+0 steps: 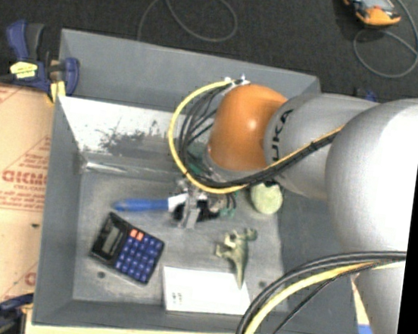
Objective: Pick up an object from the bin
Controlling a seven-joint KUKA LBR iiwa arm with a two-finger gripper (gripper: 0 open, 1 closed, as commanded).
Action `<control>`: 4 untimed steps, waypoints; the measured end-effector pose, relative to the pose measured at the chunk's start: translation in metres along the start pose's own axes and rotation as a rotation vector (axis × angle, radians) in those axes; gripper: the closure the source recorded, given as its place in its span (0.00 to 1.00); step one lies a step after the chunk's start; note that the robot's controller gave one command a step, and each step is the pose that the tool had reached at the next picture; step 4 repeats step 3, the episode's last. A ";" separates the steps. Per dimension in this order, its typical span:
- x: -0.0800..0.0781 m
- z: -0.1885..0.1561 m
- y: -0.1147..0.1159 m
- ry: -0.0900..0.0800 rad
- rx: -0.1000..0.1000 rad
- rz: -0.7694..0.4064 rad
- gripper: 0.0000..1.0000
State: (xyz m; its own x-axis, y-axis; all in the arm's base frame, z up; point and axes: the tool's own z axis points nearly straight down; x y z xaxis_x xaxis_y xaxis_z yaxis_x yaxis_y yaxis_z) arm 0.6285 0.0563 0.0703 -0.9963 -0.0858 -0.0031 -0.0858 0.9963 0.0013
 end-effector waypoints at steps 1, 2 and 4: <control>0.002 -0.004 0.000 0.005 0.000 0.000 1.00; 0.004 -0.024 0.000 0.013 0.000 0.000 1.00; 0.001 -0.048 0.000 0.006 0.001 0.001 1.00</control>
Offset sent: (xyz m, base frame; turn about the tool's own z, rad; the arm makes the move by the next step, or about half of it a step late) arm 0.0000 0.0002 0.0095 0.0000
